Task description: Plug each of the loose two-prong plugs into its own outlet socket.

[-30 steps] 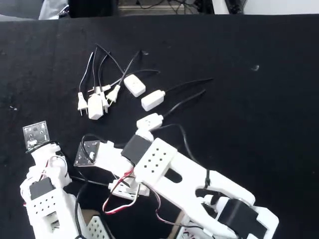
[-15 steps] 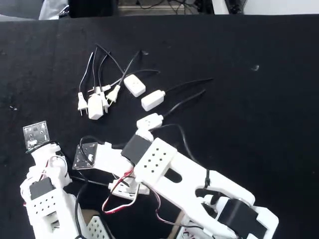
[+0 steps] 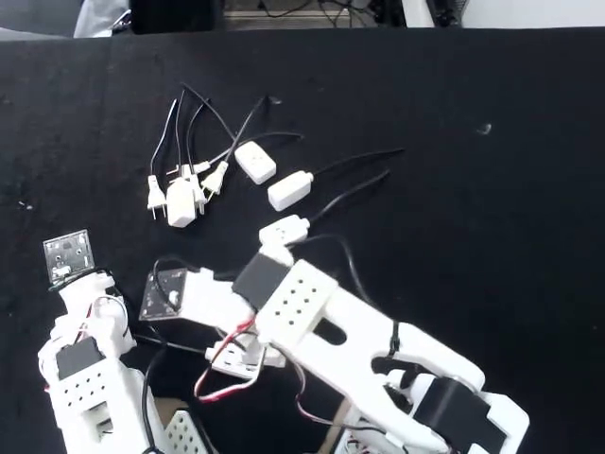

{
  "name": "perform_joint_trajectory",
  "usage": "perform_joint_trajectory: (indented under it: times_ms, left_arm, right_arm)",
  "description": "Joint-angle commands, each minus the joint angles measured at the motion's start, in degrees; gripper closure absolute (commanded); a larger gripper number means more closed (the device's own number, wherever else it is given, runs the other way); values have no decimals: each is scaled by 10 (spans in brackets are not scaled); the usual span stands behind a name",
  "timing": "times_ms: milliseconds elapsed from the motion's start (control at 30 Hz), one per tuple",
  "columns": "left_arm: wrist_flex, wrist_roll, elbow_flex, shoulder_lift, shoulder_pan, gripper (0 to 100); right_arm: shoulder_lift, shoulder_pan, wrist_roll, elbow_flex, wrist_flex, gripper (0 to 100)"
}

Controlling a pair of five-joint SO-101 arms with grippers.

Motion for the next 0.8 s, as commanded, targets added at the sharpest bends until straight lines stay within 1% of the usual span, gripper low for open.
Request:
perform_joint_trajectory:
  times_ms: [0,167,300,400,533,633,767]
  left_arm:
    - [-12,5,-5,-4,-5,970]
    - [-12,5,-5,-4,-5,970]
    - [-12,5,-5,-4,-5,970]
    - [-12,5,-5,-4,-5,970]
    - [-12,5,-5,-4,-6,970]
    - [-11,5,-5,-4,-6,970]
    - [-11,5,-5,-4,-6,970]
  right_arm:
    - [2,17,9,-26,-5,988]
    - [3,15,8,-26,-5,988]
    - [6,-9,2,-26,-6,988]
    - [38,-28,-9,-27,-7,988]
    - [87,-28,-9,-29,-18,988]
    - [89,-29,-9,-31,-33,988]
    - [89,-31,-10,-58,-29,988]
